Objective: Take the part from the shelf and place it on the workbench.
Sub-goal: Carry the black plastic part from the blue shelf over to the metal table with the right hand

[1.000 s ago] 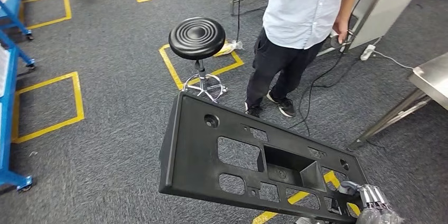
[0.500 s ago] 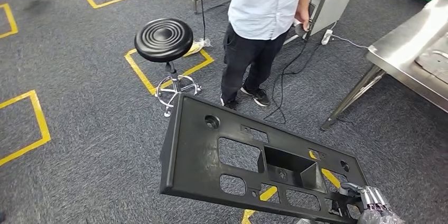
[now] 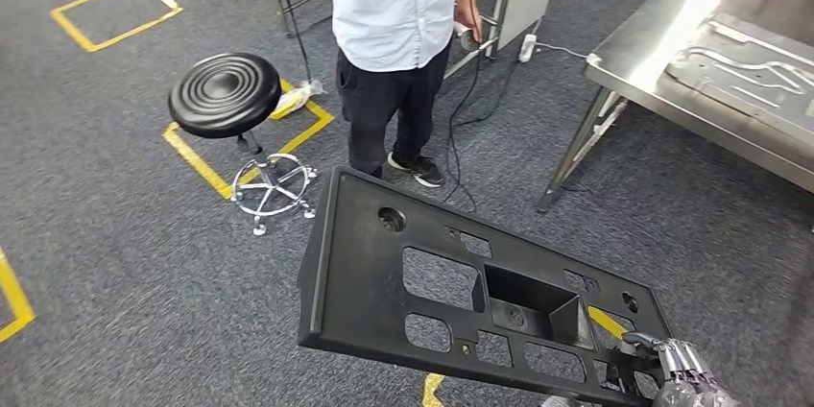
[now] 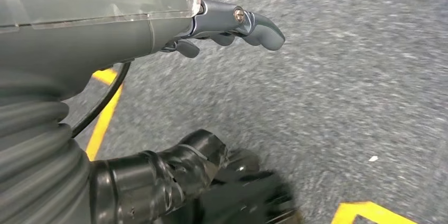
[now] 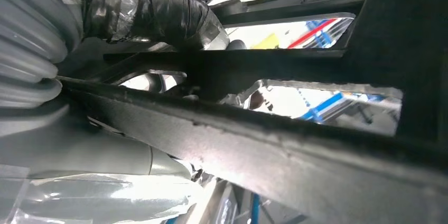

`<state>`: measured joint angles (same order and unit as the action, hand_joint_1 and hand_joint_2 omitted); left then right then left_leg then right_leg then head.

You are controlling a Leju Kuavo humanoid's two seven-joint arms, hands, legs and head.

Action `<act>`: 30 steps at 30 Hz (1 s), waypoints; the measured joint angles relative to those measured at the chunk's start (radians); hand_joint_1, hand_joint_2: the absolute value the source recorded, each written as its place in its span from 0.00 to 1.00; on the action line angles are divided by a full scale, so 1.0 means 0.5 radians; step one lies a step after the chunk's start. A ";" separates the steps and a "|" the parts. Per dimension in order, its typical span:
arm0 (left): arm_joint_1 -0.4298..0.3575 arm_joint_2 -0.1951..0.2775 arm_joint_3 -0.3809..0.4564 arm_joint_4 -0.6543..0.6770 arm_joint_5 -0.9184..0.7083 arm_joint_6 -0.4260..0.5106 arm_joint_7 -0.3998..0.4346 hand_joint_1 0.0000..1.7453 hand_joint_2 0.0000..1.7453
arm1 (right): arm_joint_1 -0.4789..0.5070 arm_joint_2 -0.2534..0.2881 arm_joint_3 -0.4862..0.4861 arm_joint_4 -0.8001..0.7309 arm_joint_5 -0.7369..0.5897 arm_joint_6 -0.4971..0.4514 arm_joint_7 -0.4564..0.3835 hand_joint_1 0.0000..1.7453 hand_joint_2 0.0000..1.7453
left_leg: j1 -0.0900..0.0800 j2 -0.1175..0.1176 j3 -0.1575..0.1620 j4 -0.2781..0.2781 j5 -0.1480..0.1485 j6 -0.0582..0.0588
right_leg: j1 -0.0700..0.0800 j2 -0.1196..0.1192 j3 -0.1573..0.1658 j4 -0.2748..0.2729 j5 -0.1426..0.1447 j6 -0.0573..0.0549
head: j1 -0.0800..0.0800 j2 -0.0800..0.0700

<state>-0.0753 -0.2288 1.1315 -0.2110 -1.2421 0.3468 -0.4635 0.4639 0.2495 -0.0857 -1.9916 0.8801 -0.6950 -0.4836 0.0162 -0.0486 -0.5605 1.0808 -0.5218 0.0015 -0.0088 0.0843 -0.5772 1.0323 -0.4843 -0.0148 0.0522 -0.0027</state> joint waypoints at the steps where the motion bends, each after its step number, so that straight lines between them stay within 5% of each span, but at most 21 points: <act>1: -0.001 0.001 0.001 0.000 0.002 0.000 -0.001 0.00 1.00 | 0.001 0.000 -0.001 0.000 0.000 0.000 0.001 1.00 1.00 | 0.002 -0.048 0.029 -0.076 0.025 0.006 | -0.001 0.021 -0.009 0.006 0.000 0.011 | 0.000 0.000; 3: -0.001 0.001 0.002 0.000 0.006 -0.003 -0.005 0.00 1.00 | 0.003 0.000 -0.002 0.000 0.002 0.000 0.001 1.00 1.00 | -0.003 -0.080 0.041 -0.119 0.026 0.019 | -0.008 0.065 -0.029 0.010 0.008 0.040 | 0.001 0.000; 5: 0.000 0.002 0.004 0.001 0.011 -0.010 -0.012 0.00 1.00 | 0.012 -0.001 -0.003 -0.001 0.003 0.000 0.001 1.00 1.00 | -0.003 -0.028 0.050 -0.138 0.040 0.046 | -0.016 0.074 -0.041 0.013 0.009 0.067 | 0.001 0.000; 7: -0.001 0.003 0.006 0.001 0.014 -0.019 -0.020 0.00 1.00 | 0.018 -0.001 -0.004 -0.001 0.003 0.000 0.001 1.00 1.00 | 0.005 0.028 0.059 -0.160 0.053 0.072 | -0.011 -0.019 -0.096 0.125 -0.062 0.086 | 0.004 0.000; 9: 0.001 0.003 0.011 0.001 0.018 -0.025 -0.024 0.00 1.00 | 0.017 -0.001 -0.004 0.000 0.003 0.000 0.001 1.00 1.00 | -0.002 0.086 0.061 -0.162 0.051 0.082 | -0.011 -0.121 -0.213 0.367 -0.183 0.100 | 0.005 0.000; 11: 0.004 0.005 0.017 0.001 0.024 -0.029 -0.025 0.00 1.00 | 0.020 -0.002 -0.004 0.003 0.004 0.000 0.003 1.00 1.00 | -0.007 0.145 0.062 -0.159 0.045 0.084 | -0.014 -0.152 -0.289 0.521 -0.219 0.107 | 0.004 0.000; 12: 0.003 0.006 0.019 0.001 0.026 -0.030 -0.026 0.00 1.00 | 0.021 -0.002 -0.004 0.004 0.004 0.001 0.004 1.00 1.00 | -0.008 0.172 0.065 -0.157 0.040 0.083 | -0.015 -0.161 -0.274 0.495 -0.183 0.106 | 0.004 0.000; 15: -0.002 0.005 0.025 0.001 0.026 -0.033 -0.030 0.00 1.00 | 0.022 -0.003 -0.004 0.006 0.006 0.001 0.007 1.00 1.00 | -0.016 0.235 0.083 -0.154 0.022 0.070 | 0.000 -0.242 -0.067 0.118 -0.016 0.078 | 0.004 0.000; 17: -0.003 0.004 0.028 0.001 0.025 -0.036 -0.031 0.00 1.00 | 0.021 -0.003 -0.004 0.005 0.006 0.000 0.009 1.00 1.00 | -0.023 0.265 0.096 -0.155 0.012 0.052 | 0.018 -0.282 0.000 -0.013 0.007 0.055 | 0.004 0.000; 19: -0.007 0.003 0.029 0.001 0.024 -0.041 -0.033 0.00 1.00 | 0.024 -0.004 -0.004 0.005 0.007 0.000 0.013 1.00 1.00 | -0.026 0.295 0.108 -0.162 0.007 0.031 | 0.023 -0.250 -0.002 -0.022 0.008 0.039 | 0.003 0.000; 22: -0.011 0.003 0.030 0.001 0.024 -0.053 -0.036 0.00 1.00 | 0.028 -0.005 -0.004 0.005 0.012 0.000 0.015 1.00 1.00 | -0.021 0.219 0.074 -0.051 -0.082 0.002 | 0.000 -0.196 0.010 -0.052 0.027 0.010 | 0.001 0.000; 24: -0.007 0.004 0.031 0.001 0.024 -0.059 -0.037 0.00 1.00 | 0.027 -0.005 -0.005 0.005 0.013 0.000 0.016 1.00 1.00 | -0.014 0.137 -0.044 0.200 -0.218 -0.005 | -0.004 -0.160 0.007 -0.055 0.031 0.000 | -0.001 0.000; 26: 0.000 0.004 0.032 0.001 0.024 -0.064 -0.037 0.00 1.00 | 0.027 -0.005 -0.005 0.008 0.014 0.000 0.017 1.00 1.00 | -0.012 0.118 -0.141 0.396 -0.276 -0.010 | -0.004 -0.115 0.004 -0.051 0.031 -0.002 | -0.001 0.000; 28: 0.004 0.005 0.033 0.001 0.025 -0.066 -0.038 0.00 1.00 | 0.028 -0.005 -0.005 0.012 0.014 0.000 0.019 1.00 1.00 | -0.008 0.108 -0.110 0.307 -0.172 -0.010 | -0.006 -0.061 0.004 -0.040 0.028 0.002 | -0.001 0.000; 30: 0.004 0.006 0.033 0.001 0.025 -0.067 -0.039 0.00 1.00 | 0.027 -0.005 -0.005 0.014 0.015 0.000 0.020 1.00 1.00 | -0.001 0.039 0.000 0.042 -0.033 -0.006 | -0.006 -0.013 -0.001 -0.018 0.019 0.016 | -0.001 0.000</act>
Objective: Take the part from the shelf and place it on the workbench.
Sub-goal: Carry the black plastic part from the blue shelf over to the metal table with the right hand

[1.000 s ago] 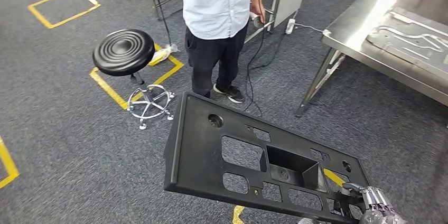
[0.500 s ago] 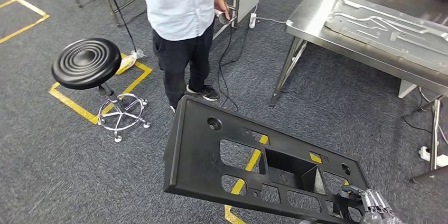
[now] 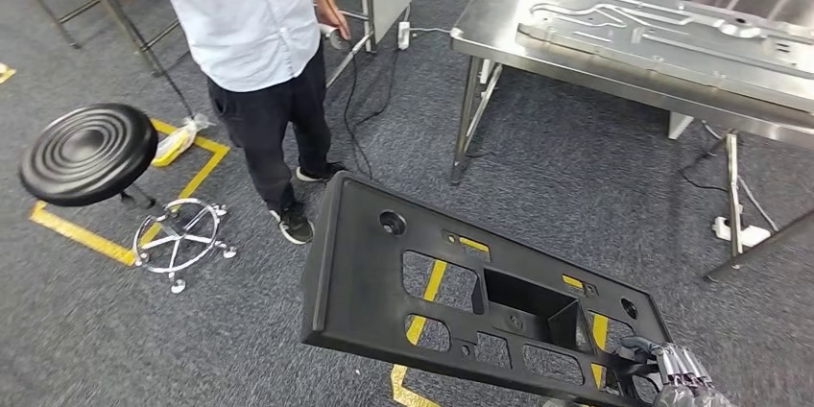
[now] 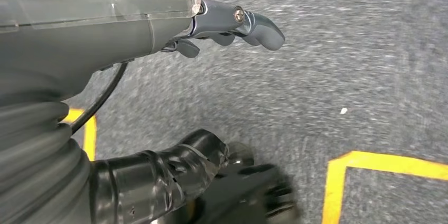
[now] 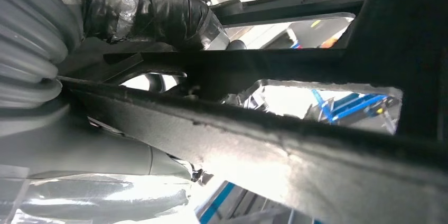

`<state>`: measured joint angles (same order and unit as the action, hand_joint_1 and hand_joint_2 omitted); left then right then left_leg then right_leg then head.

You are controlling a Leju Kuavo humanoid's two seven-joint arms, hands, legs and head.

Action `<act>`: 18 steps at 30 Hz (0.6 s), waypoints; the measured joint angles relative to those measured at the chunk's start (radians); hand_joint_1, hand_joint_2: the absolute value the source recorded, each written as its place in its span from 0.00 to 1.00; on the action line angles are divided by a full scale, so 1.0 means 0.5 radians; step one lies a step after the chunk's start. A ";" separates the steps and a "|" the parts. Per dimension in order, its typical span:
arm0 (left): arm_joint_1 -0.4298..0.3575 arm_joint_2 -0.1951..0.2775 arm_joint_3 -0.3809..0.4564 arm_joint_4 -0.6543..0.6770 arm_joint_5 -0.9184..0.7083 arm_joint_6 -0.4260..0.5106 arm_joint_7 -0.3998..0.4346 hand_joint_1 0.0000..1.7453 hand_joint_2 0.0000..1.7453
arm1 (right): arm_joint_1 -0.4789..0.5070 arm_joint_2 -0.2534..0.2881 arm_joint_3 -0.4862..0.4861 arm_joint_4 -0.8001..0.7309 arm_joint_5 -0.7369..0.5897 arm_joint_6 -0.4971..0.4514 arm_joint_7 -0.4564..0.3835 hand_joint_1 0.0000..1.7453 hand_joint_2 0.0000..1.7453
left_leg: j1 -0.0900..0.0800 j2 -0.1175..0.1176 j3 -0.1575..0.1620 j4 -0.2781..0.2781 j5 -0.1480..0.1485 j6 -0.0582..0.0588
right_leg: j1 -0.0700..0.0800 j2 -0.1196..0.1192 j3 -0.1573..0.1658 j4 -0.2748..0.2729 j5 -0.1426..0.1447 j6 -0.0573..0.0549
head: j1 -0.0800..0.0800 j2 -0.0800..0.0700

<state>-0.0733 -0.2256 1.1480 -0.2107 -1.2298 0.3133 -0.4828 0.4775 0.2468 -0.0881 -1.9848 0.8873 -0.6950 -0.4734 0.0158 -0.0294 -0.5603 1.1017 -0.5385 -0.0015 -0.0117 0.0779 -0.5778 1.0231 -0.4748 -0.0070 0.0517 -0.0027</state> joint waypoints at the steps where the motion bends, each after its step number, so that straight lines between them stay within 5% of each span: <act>1: 0.000 0.000 0.000 0.000 0.000 0.000 -0.001 0.00 1.00 | 0.000 0.000 0.000 0.000 0.001 0.000 0.000 1.00 1.00 | 0.003 -0.037 0.037 -0.095 0.033 0.005 | 0.001 0.022 -0.007 0.011 -0.003 0.009 | 0.000 0.000; 3: -0.002 0.001 0.001 0.000 -0.001 -0.002 -0.002 0.00 1.00 | 0.000 -0.001 0.000 0.001 0.003 0.000 0.001 1.00 1.00 | 0.000 -0.065 0.059 -0.156 0.035 0.022 | 0.001 0.059 -0.023 0.020 -0.002 0.032 | 0.001 0.000; 5: -0.005 0.001 0.001 0.000 -0.002 -0.005 -0.002 0.00 1.00 | 0.004 -0.002 0.000 0.001 0.006 0.000 0.001 1.00 1.00 | -0.001 -0.022 0.067 -0.169 0.047 0.050 | -0.005 0.081 -0.033 0.020 0.004 0.055 | 0.001 0.000; 7: -0.006 0.000 0.001 0.000 -0.002 -0.006 -0.003 0.00 1.00 | 0.006 -0.003 0.000 0.002 0.007 -0.001 0.001 1.00 1.00 | 0.004 0.023 0.075 -0.187 0.060 0.076 | -0.002 0.008 -0.070 0.096 -0.046 0.074 | 0.004 0.000; 9: -0.003 0.000 0.001 0.000 -0.003 -0.006 -0.003 0.00 1.00 | 0.003 -0.005 0.000 0.003 0.007 -0.001 0.001 1.00 1.00 | 0.001 0.071 0.077 -0.194 0.060 0.091 | 0.000 -0.098 -0.177 0.320 -0.168 0.089 | 0.007 0.000; 11: 0.001 0.001 0.001 0.000 -0.003 -0.006 -0.003 0.00 1.00 | 0.002 -0.008 0.000 0.005 0.007 0.000 0.001 1.00 1.00 | -0.004 0.126 0.079 -0.193 0.053 0.095 | -0.005 -0.135 -0.286 0.540 -0.249 0.101 | 0.007 0.000; 12: 0.002 0.002 0.001 0.000 -0.003 -0.006 -0.003 0.00 1.00 | 0.003 -0.010 0.000 0.007 0.007 0.000 0.001 1.00 1.00 | -0.006 0.152 0.082 -0.192 0.048 0.095 | -0.006 -0.143 -0.296 0.563 -0.236 0.102 | 0.006 0.000; 14: -0.001 0.002 0.001 0.000 -0.003 -0.006 -0.003 0.00 1.00 | 0.004 -0.013 0.000 0.009 0.007 0.000 0.001 1.00 1.00 | -0.008 0.197 0.099 -0.193 0.035 0.090 | -0.003 -0.174 -0.193 0.377 -0.116 0.092 | 0.006 0.000; 16: -0.003 0.001 0.001 0.000 -0.003 -0.007 -0.003 0.00 1.00 | 0.001 -0.015 0.001 0.009 0.009 0.000 0.001 1.00 1.00 | -0.016 0.233 0.116 -0.192 0.018 0.075 | 0.017 -0.260 -0.050 0.116 -0.026 0.065 | 0.007 0.000; 18: -0.005 0.000 0.001 0.000 -0.003 -0.007 -0.003 0.00 1.00 | 0.000 -0.017 0.002 0.009 0.011 0.000 0.001 1.00 1.00 | -0.025 0.267 0.129 -0.194 0.005 0.055 | 0.038 -0.298 -0.004 0.017 -0.018 0.042 | 0.006 0.000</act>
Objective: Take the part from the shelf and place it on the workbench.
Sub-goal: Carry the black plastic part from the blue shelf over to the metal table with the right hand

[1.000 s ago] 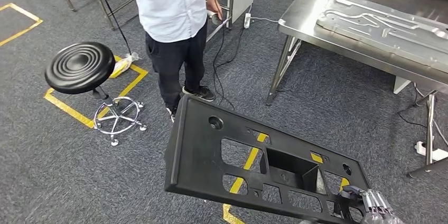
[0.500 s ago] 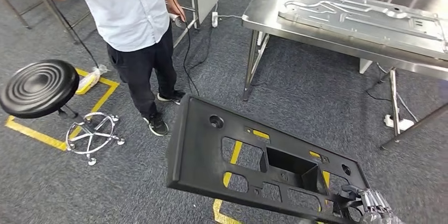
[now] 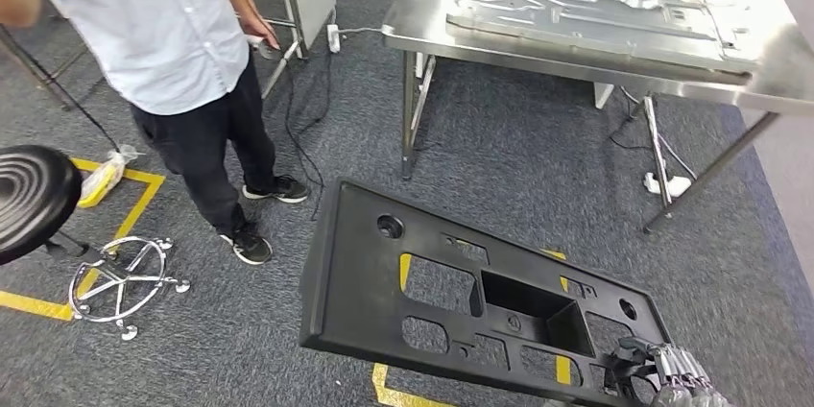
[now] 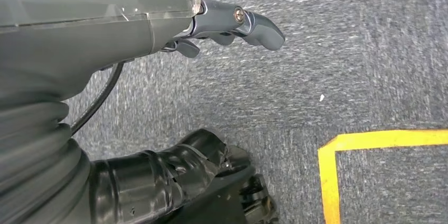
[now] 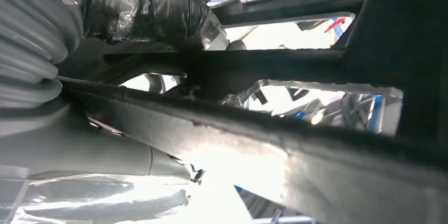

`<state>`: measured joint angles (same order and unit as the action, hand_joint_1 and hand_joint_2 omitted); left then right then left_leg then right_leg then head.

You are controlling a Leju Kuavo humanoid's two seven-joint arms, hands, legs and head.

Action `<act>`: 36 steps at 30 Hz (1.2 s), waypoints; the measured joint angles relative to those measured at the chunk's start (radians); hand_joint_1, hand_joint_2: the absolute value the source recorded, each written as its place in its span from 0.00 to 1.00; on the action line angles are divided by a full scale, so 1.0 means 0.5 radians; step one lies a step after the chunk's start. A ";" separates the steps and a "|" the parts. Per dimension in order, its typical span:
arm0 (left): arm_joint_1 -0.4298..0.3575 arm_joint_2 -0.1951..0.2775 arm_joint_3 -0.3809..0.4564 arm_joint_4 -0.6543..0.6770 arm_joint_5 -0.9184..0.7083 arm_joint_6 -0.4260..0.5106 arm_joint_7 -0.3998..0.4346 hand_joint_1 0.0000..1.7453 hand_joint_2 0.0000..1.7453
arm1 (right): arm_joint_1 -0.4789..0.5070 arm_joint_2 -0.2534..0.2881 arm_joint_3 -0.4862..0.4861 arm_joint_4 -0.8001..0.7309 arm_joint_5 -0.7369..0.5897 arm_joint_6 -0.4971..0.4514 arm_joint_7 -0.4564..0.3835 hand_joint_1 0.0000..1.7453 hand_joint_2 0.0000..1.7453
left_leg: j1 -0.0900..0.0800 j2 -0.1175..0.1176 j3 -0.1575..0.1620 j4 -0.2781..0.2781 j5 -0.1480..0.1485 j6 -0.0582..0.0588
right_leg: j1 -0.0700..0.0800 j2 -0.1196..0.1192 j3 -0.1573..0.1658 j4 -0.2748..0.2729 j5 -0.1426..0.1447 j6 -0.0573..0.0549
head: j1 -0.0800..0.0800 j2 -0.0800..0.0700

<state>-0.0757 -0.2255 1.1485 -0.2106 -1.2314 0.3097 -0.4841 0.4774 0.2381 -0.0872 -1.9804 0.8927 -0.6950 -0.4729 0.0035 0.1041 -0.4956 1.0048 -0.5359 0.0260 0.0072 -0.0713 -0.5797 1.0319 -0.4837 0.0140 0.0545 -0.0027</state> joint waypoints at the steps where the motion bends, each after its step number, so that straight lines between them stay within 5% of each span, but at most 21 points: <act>1: -0.003 0.000 0.000 0.000 0.000 -0.001 0.000 0.00 1.00 | 0.002 -0.001 0.000 0.000 0.001 0.000 0.000 1.00 1.00 | -0.002 0.018 0.008 -0.004 -0.003 -0.008 | 0.003 0.021 -0.004 -0.002 0.002 -0.008 | 0.000 0.000; 2: -0.006 0.000 0.000 0.000 0.000 -0.001 0.000 0.00 1.00 | 0.004 -0.002 0.001 0.000 0.002 0.000 0.000 1.00 1.00 | -0.003 0.028 0.015 -0.007 -0.010 -0.018 | -0.003 0.043 -0.002 -0.010 0.006 -0.018 | -0.001 0.000; 4: -0.011 0.000 -0.001 0.000 -0.001 -0.003 0.001 0.00 1.00 | 0.007 -0.004 0.002 0.000 0.004 -0.001 0.001 1.00 1.00 | 0.001 -0.040 0.000 0.049 -0.060 -0.034 | -0.018 0.086 0.006 -0.033 0.017 -0.039 | -0.002 0.000; 6: -0.009 0.001 -0.001 0.000 -0.003 -0.006 0.003 0.00 1.00 | 0.003 -0.007 0.009 0.001 0.007 -0.002 0.007 1.00 1.00 | 0.007 -0.151 -0.104 0.268 -0.179 -0.043 | -0.026 0.129 0.011 -0.044 0.022 -0.055 | -0.004 0.000; 8: -0.001 0.001 -0.001 0.000 -0.004 -0.013 0.005 0.00 1.00 | 0.000 -0.015 0.023 0.006 0.016 -0.001 0.026 1.00 1.00 | 0.010 -0.187 -0.242 0.526 -0.267 -0.047 | -0.025 0.174 0.012 -0.042 0.019 -0.063 | -0.005 0.000; 9: 0.004 0.001 -0.001 0.000 -0.004 -0.017 0.006 0.00 1.00 | 0.000 -0.021 0.033 0.010 0.024 -0.001 0.041 1.00 1.00 | 0.011 -0.190 -0.279 0.574 -0.253 -0.049 | -0.025 0.196 0.014 -0.039 0.017 -0.065 | -0.005 0.000; 10: 0.006 0.001 -0.001 0.000 -0.003 -0.019 0.007 0.00 1.00 | 0.000 -0.030 0.043 0.015 0.034 -0.001 0.060 1.00 1.00 | 0.012 -0.190 -0.279 0.542 -0.196 -0.049 | -0.026 0.216 0.017 -0.034 0.013 -0.065 | -0.005 0.000; 12: 0.005 0.002 -0.001 0.000 -0.006 -0.024 0.009 0.00 1.00 | 0.000 -0.051 0.067 0.027 0.059 -0.001 0.108 1.00 1.00 | 0.016 -0.201 -0.200 0.301 -0.027 -0.044 | -0.028 0.247 0.025 -0.018 -0.001 -0.056 | -0.005 0.000; 14: 0.000 0.002 -0.001 0.000 -0.011 -0.031 0.011 0.00 1.00 | -0.001 -0.079 0.094 0.039 0.088 -0.001 0.152 1.00 1.00 | 0.017 -0.226 -0.130 0.100 0.056 -0.036 | -0.023 0.262 0.019 0.005 -0.016 -0.035 | -0.003 0.000; 19: -0.002 0.003 -0.006 0.000 -0.035 -0.083 0.006 0.00 1.00 | -0.002 -0.126 0.147 0.061 0.226 -0.001 0.182 1.00 1.00 | 0.017 -0.224 -0.114 0.043 0.073 0.016 | -0.025 0.238 -0.014 0.062 -0.056 0.018 | -0.002 0.000; 22: 0.001 0.003 -0.008 0.000 -0.042 -0.102 -0.003 0.00 1.00 | -0.007 -0.150 0.173 0.076 0.239 -0.001 0.187 1.00 1.00 | 0.017 -0.203 -0.111 0.035 0.073 0.041 | -0.034 0.173 -0.159 0.372 -0.220 0.045 | -0.001 0.000; 24: 0.006 0.005 -0.010 0.000 -0.044 -0.100 -0.008 0.00 1.00 | -0.008 -0.169 0.190 0.089 0.206 -0.001 0.192 1.00 1.00 | 0.015 -0.189 -0.108 0.036 0.067 0.042 | -0.043 0.164 -0.245 0.535 -0.257 0.055 | -0.001 0.000; 26: 0.007 0.007 -0.010 0.000 -0.044 -0.099 -0.015 0.00 1.00 | -0.008 -0.187 0.202 0.099 0.171 -0.001 0.203 1.00 1.00 | 0.015 -0.183 -0.096 0.036 0.058 0.036 | -0.048 0.156 -0.194 0.425 -0.156 0.055 | -0.001 0.000; 29: 0.006 0.007 -0.012 0.000 -0.045 -0.099 -0.020 0.00 1.00 | -0.011 -0.210 0.223 0.103 0.145 -0.001 0.210 1.00 1.00 | 0.009 -0.178 -0.074 0.036 0.039 0.012 | -0.037 0.130 -0.014 0.065 -0.021 0.033 | -0.001 0.000; 34: 0.003 0.009 -0.017 0.000 -0.046 -0.099 -0.023 0.00 1.00 | -0.010 -0.229 0.238 0.105 0.118 -0.001 0.203 1.00 1.00 | 0.008 -0.173 -0.062 0.055 0.001 -0.041 | -0.031 0.142 0.032 -0.015 -0.028 -0.024 | -0.003 0.000; 36: 0.003 0.010 -0.017 0.000 -0.048 -0.099 -0.024 0.00 1.00 | -0.012 -0.230 0.241 0.105 0.097 -0.001 0.191 1.00 1.00 | 0.011 -0.185 -0.146 0.235 -0.092 -0.051 | -0.036 0.144 0.054 -0.032 -0.030 -0.048 | -0.006 0.000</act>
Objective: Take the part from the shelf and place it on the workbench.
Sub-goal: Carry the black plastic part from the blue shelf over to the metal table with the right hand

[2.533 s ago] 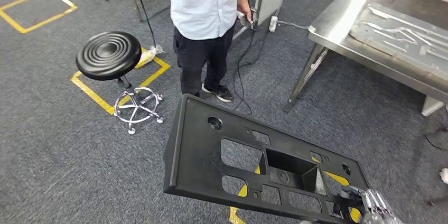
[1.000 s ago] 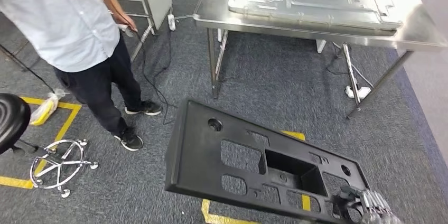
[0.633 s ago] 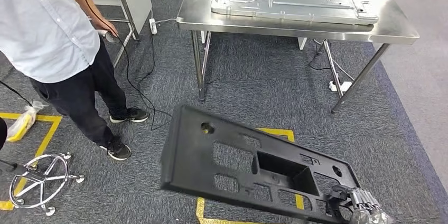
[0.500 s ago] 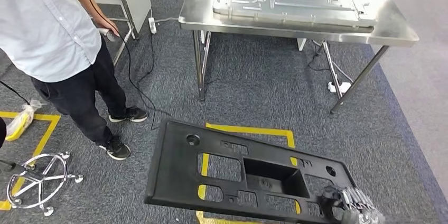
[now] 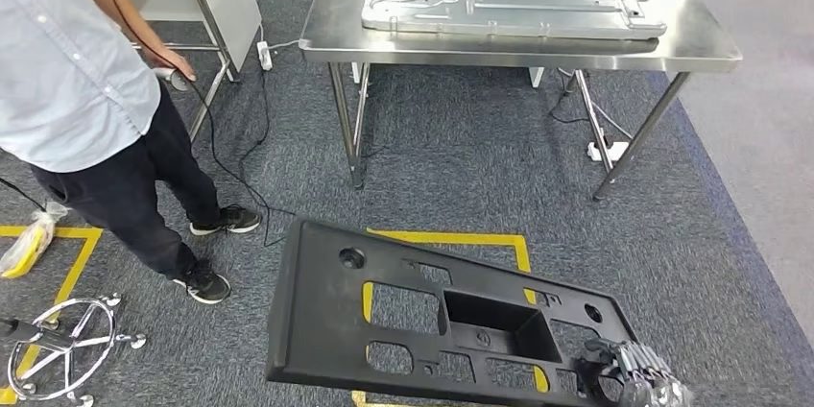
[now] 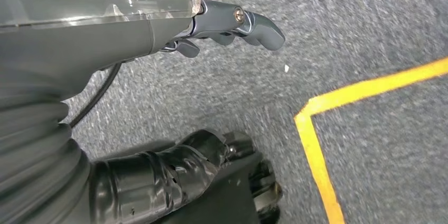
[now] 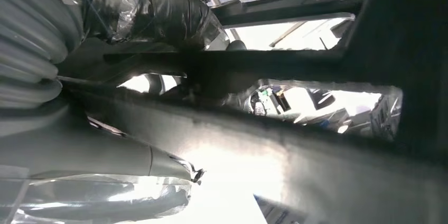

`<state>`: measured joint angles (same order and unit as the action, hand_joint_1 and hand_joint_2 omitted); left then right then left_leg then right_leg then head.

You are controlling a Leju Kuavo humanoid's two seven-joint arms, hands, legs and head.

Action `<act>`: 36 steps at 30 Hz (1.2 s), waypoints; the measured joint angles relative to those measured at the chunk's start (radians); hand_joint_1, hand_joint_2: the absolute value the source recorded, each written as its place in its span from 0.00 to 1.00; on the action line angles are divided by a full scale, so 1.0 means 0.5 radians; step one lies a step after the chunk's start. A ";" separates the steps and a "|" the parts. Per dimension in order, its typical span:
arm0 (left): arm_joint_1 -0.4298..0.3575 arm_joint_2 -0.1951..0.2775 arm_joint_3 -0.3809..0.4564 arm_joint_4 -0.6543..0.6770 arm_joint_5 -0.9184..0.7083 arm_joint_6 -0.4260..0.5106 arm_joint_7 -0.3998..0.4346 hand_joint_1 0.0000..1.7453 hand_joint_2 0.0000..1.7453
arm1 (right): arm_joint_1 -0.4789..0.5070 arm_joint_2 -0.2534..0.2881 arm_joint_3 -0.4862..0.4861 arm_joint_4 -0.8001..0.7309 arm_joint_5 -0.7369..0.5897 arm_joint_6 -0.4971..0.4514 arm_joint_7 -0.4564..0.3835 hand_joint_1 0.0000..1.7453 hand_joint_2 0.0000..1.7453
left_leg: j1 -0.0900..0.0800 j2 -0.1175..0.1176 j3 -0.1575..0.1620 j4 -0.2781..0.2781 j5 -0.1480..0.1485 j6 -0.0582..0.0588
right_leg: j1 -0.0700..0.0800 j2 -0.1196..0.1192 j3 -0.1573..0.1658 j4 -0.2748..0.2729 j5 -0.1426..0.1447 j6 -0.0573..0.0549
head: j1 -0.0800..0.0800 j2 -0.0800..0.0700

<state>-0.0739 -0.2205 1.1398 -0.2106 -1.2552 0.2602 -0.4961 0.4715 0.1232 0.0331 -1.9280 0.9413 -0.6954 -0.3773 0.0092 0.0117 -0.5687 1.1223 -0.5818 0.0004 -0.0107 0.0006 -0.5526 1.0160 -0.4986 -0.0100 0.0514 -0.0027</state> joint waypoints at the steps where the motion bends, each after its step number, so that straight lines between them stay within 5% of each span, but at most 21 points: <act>1: 0.001 0.000 0.000 0.000 -0.001 0.000 0.000 0.00 1.00 | -0.001 0.000 0.002 0.000 -0.010 0.000 -0.005 1.00 1.00 | 0.000 -0.004 -0.075 0.139 -0.059 -0.002 | 0.003 0.001 0.007 -0.001 -0.007 -0.010 | -0.001 0.000; 3: 0.007 0.000 0.000 0.000 -0.002 0.000 0.000 0.00 1.00 | -0.002 0.000 0.005 0.000 -0.028 0.000 -0.013 1.00 1.00 | 0.000 -0.005 -0.209 0.354 -0.109 -0.003 | 0.011 0.007 0.024 0.001 -0.024 -0.021 | -0.002 0.000; 4: 0.010 0.001 0.000 0.000 -0.003 0.000 0.000 0.00 1.00 | -0.002 0.000 0.007 0.000 -0.036 0.000 -0.018 1.00 1.00 | 0.000 -0.005 -0.231 0.362 -0.072 -0.001 | 0.015 0.013 0.037 0.002 -0.035 -0.022 | -0.002 0.000; 6: 0.014 0.003 0.000 0.000 -0.002 0.000 -0.001 0.00 1.00 | -0.002 0.000 0.010 0.000 -0.056 0.000 -0.027 1.00 1.00 | -0.001 -0.008 -0.169 0.160 0.097 0.014 | 0.019 0.025 0.073 0.004 -0.063 -0.016 | -0.001 0.000; 8: 0.014 0.007 0.000 0.000 -0.002 0.001 -0.002 0.00 1.00 | -0.005 0.000 0.013 0.000 -0.077 0.000 -0.041 1.00 1.00 | -0.009 -0.018 -0.072 -0.072 0.204 0.036 | 0.023 0.032 0.095 0.008 -0.093 -0.002 | 0.000 0.000; 13: 0.015 0.011 0.000 0.000 -0.005 0.001 -0.004 0.00 1.00 | -0.011 -0.002 0.017 -0.006 -0.109 0.000 -0.064 1.00 1.00 | -0.016 -0.025 0.012 -0.212 0.194 0.078 | 0.015 0.030 0.117 0.043 -0.109 0.047 | 0.001 0.000; 15: 0.014 0.011 0.000 0.000 -0.009 0.000 -0.005 0.00 1.00 | -0.017 -0.006 0.017 -0.012 -0.110 0.000 -0.071 1.00 1.00 | -0.009 -0.022 0.054 -0.235 0.189 0.093 | 0.007 0.023 0.044 0.185 -0.176 0.070 | 0.002 0.000; 18: 0.010 0.011 -0.001 0.000 -0.014 -0.002 -0.006 0.00 1.00 | -0.024 -0.013 0.017 -0.018 -0.107 0.000 -0.080 1.00 1.00 | -0.006 -0.020 0.085 -0.238 0.163 0.099 | -0.010 0.020 -0.189 0.515 -0.289 0.102 | 0.003 0.000; 20: 0.013 0.011 -0.001 0.000 -0.015 -0.004 -0.006 0.00 1.00 | -0.026 -0.020 0.017 -0.020 -0.101 0.000 -0.083 1.00 1.00 | 0.000 -0.020 0.121 -0.238 0.134 0.091 | -0.024 0.016 -0.237 0.490 -0.204 0.115 | 0.003 0.000; 22: 0.017 0.011 -0.002 0.000 -0.019 -0.005 -0.006 0.00 1.00 | -0.032 -0.026 0.017 -0.028 -0.097 0.000 -0.091 1.00 1.00 | 0.009 -0.020 0.166 -0.238 0.100 0.074 | -0.034 0.005 -0.173 0.261 -0.021 0.119 | 0.004 0.000; 24: 0.014 0.011 -0.004 0.000 -0.023 -0.006 -0.007 0.00 1.00 | -0.044 -0.030 0.017 -0.042 -0.097 0.000 -0.107 1.00 1.00 | 0.010 -0.020 0.187 -0.238 0.074 0.050 | -0.024 -0.011 -0.128 0.093 0.052 0.103 | 0.006 0.000; 28: 0.009 0.011 -0.012 0.000 -0.029 -0.006 -0.007 0.00 1.00 | -0.058 -0.034 0.017 -0.080 -0.104 0.000 -0.129 1.00 1.00 | 0.009 -0.014 0.193 -0.187 0.060 0.001 | -0.012 -0.002 -0.106 0.056 0.052 0.038 | 0.006 0.000; 30: 0.005 0.011 -0.018 0.000 -0.032 -0.007 -0.007 0.00 1.00 | -0.073 -0.036 0.016 -0.102 -0.109 0.000 -0.132 1.00 1.00 | 0.015 -0.014 0.117 -0.030 0.009 -0.006 | -0.011 0.001 -0.074 0.046 0.037 0.009 | 0.005 0.000; 33: 0.005 0.011 -0.022 0.000 -0.039 -0.009 -0.007 0.00 1.00 | -0.099 -0.041 0.016 -0.120 -0.117 0.000 -0.134 1.00 1.00 | 0.016 -0.015 -0.101 0.310 -0.137 -0.009 | 0.006 0.005 -0.042 0.045 0.005 -0.019 | 0.004 0.000; 34: 0.007 0.012 -0.023 0.000 -0.043 -0.010 -0.007 0.00 1.00 | -0.106 -0.045 0.016 -0.122 -0.119 0.000 -0.133 1.00 1.00 | 0.015 -0.015 -0.149 0.351 -0.136 -0.006 | 0.013 0.009 -0.028 0.045 -0.008 -0.022 | 0.003 0.000; 36: 0.011 0.012 -0.026 0.000 -0.050 -0.013 -0.006 0.00 1.00 | -0.120 -0.056 0.013 -0.126 -0.123 0.000 -0.126 1.00 1.00 | 0.009 -0.016 -0.151 0.234 -0.006 0.014 | 0.025 0.018 0.010 0.046 -0.034 -0.023 | 0.003 0.000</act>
<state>-0.0683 -0.2144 1.1270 -0.2106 -1.2802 0.2537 -0.4994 0.4116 0.0953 0.0398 -1.9911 0.8799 -0.6954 -0.4404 0.0138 0.0039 -0.6444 1.2395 -0.5847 0.0074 0.0020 0.0095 -0.5476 1.0388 -0.5159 -0.0214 0.0531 -0.0027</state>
